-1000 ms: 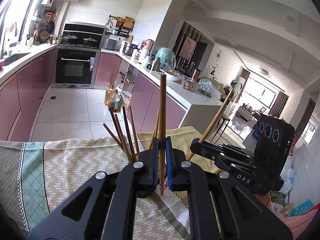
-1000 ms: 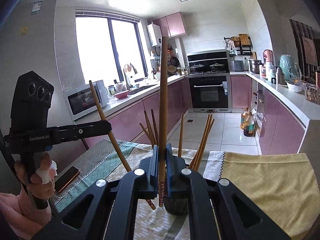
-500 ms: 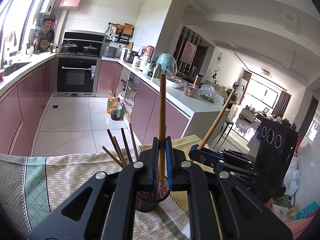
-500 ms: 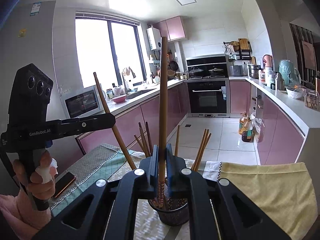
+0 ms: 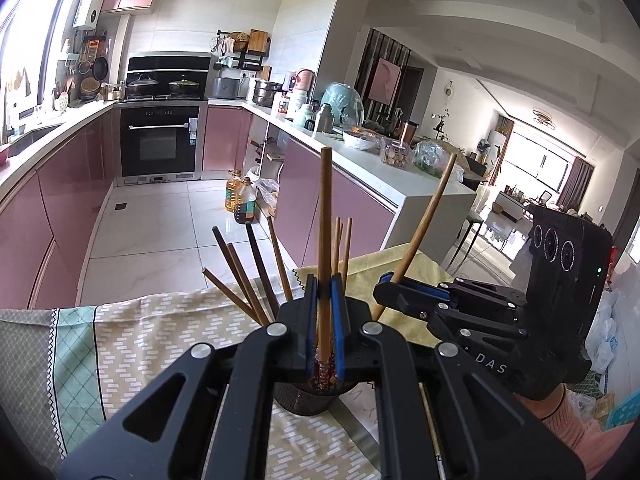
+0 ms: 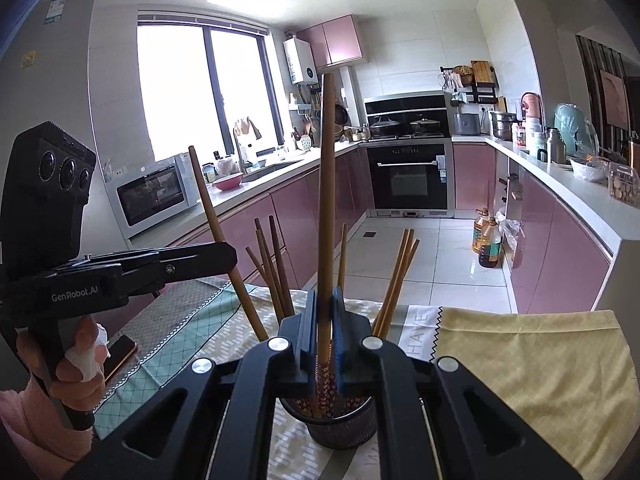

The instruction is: Organize utensils

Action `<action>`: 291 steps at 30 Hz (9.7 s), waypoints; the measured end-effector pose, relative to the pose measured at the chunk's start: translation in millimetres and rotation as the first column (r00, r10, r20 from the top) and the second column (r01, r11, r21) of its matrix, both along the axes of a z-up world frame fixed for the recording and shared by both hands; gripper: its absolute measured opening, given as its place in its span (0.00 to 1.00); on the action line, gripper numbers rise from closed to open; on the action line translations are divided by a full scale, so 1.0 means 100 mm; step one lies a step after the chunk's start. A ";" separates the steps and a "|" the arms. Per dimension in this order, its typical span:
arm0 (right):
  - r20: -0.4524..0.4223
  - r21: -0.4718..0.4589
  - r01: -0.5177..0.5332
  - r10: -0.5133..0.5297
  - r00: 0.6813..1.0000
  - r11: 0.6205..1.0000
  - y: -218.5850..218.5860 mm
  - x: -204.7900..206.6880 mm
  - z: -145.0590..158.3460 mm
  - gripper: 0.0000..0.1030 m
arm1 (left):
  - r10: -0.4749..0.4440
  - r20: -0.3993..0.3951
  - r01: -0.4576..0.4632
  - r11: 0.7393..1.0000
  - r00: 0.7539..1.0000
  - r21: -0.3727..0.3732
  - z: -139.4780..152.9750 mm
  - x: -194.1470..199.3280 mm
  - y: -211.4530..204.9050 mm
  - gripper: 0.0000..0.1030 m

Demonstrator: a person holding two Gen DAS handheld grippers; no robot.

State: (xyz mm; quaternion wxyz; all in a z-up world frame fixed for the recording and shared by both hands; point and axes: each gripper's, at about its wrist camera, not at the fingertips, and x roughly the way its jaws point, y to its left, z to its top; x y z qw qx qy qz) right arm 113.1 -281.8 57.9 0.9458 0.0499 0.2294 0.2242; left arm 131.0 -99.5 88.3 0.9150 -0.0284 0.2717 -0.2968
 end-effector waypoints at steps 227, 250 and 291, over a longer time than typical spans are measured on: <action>0.212 -0.010 0.171 -0.165 0.963 0.985 0.60 -0.96 -0.61 0.94 | 0.530 0.339 -0.568 0.823 0.778 0.019 -0.64 -1.29 0.74 0.95; 0.202 -0.002 0.171 -0.168 0.965 0.985 0.60 -0.96 -0.63 0.94 | 0.529 0.336 -0.568 0.823 0.779 0.020 -0.66 -1.27 0.74 0.95; 0.195 0.003 0.174 -0.171 0.966 0.985 0.56 -0.95 -0.62 0.94 | 0.528 0.336 -0.568 0.823 0.780 0.023 -0.68 -1.25 0.74 0.95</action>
